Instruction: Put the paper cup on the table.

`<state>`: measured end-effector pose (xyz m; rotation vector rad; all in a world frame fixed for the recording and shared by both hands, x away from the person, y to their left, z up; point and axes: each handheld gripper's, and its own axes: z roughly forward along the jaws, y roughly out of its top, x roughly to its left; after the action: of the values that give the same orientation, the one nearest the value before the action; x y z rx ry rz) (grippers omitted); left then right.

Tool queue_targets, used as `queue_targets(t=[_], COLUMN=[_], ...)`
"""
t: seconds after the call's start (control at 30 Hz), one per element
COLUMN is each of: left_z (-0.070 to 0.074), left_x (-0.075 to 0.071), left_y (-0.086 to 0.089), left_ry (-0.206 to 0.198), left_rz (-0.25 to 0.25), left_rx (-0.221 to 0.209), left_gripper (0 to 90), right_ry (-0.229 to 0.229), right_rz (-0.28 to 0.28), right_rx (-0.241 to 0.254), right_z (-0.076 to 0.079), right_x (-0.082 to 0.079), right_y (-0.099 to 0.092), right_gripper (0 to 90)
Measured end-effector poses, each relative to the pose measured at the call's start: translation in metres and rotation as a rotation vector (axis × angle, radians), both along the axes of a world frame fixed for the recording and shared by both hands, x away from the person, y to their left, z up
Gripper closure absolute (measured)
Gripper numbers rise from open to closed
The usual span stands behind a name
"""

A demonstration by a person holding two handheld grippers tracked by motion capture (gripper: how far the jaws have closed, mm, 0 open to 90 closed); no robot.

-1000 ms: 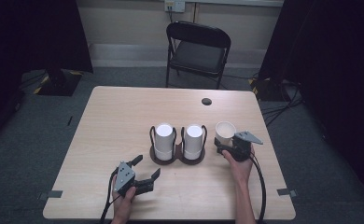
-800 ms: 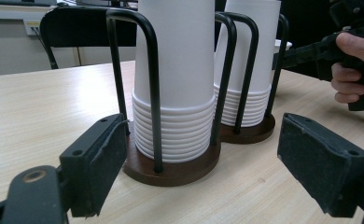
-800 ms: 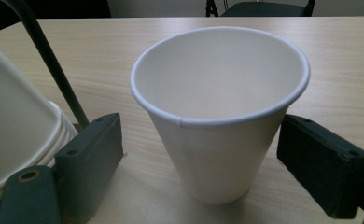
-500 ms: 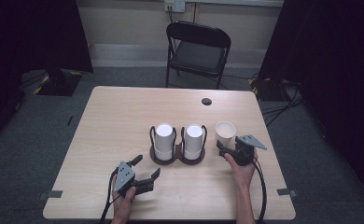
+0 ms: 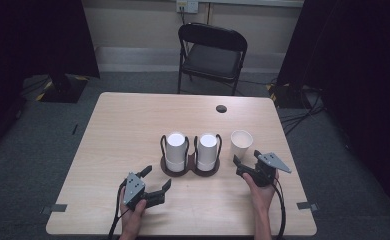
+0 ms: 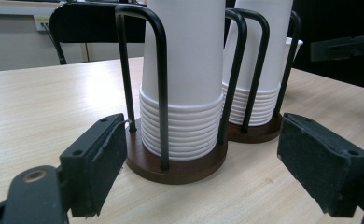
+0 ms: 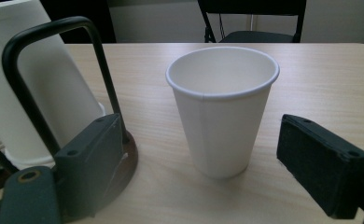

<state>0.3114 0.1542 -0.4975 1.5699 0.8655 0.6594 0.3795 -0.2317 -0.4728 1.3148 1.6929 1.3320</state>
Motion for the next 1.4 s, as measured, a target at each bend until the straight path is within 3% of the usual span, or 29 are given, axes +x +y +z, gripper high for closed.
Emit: queue_targets(t=[0.47,0.7,0.87,1.03,1.4], left_z=[0.0,0.0,0.0,0.0,0.0], left_x=[0.0,0.0,-0.001,-0.002,-0.002], left_y=[-0.001,0.0,-0.001,-0.002,-0.002], left_ry=[0.006,0.012,0.004,-0.005,0.001], left_rz=[0.023,0.041,0.048,0.086,0.097], left_rx=[0.008,-0.012,0.01,0.013,0.008], left_gripper=[15.5,15.3,15.3,15.3,15.4], right_ry=[-0.057,-0.086,-0.103,-0.129,-0.161], right_rz=[0.027,0.041,0.053,0.054,0.09], right_rx=[-0.008,-0.009,-0.01,-0.015,0.018], right_z=[0.004,0.002,0.002,-0.002,-0.014], right_x=[-0.035,-0.048,-0.056,-0.064,-0.079], right_y=[0.011,0.02,0.029,0.037,0.055], right_gripper=[13.7,13.6,13.6,13.7,14.1])
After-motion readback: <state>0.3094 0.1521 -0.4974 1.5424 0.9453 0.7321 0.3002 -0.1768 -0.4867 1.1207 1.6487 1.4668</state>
